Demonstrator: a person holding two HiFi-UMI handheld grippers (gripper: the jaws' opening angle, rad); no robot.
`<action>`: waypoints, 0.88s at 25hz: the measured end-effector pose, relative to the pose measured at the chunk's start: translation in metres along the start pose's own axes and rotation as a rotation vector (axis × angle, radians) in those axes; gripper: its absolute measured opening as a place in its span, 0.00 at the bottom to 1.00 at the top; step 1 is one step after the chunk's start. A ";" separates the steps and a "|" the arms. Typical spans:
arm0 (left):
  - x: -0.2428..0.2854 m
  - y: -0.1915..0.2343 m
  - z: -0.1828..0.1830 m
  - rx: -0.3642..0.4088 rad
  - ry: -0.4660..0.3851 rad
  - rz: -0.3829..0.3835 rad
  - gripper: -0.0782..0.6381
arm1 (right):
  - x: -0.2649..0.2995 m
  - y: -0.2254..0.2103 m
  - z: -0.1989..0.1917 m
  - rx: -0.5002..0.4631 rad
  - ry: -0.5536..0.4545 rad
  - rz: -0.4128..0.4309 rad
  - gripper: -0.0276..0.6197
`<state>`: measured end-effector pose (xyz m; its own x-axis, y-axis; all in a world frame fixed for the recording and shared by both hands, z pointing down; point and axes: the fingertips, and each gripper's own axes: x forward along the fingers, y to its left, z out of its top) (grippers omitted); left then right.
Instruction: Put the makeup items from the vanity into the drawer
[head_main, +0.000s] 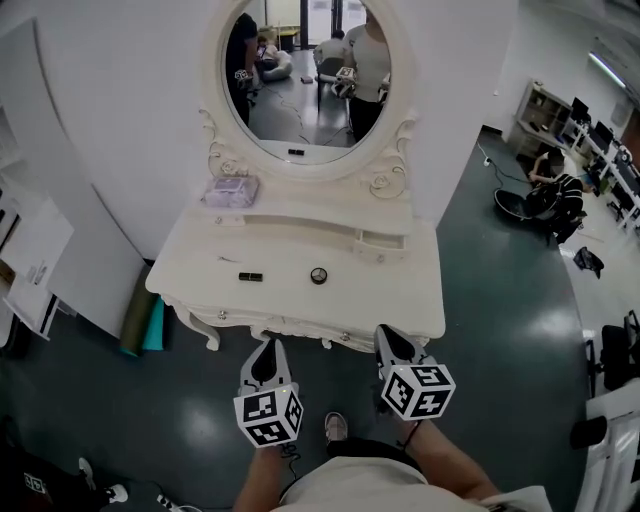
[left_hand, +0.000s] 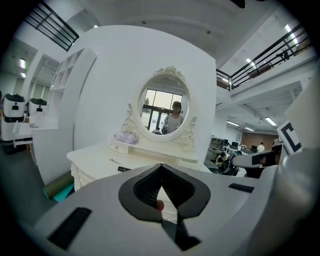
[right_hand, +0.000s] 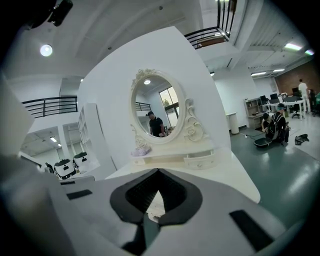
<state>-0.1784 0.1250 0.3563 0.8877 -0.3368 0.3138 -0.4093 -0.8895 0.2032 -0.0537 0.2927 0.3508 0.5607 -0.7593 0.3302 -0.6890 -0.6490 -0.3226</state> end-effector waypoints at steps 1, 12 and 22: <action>0.007 -0.002 0.001 -0.002 0.004 -0.001 0.12 | 0.007 -0.005 0.002 0.004 0.005 0.000 0.07; 0.068 -0.003 -0.006 0.017 0.074 0.036 0.12 | 0.073 -0.039 0.016 0.016 0.041 0.038 0.07; 0.109 0.000 -0.002 0.049 0.122 0.036 0.12 | 0.105 -0.069 0.010 0.065 0.087 -0.003 0.07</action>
<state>-0.0818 0.0889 0.3927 0.8392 -0.3315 0.4312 -0.4272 -0.8924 0.1453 0.0574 0.2576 0.3989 0.5186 -0.7525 0.4060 -0.6544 -0.6549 -0.3779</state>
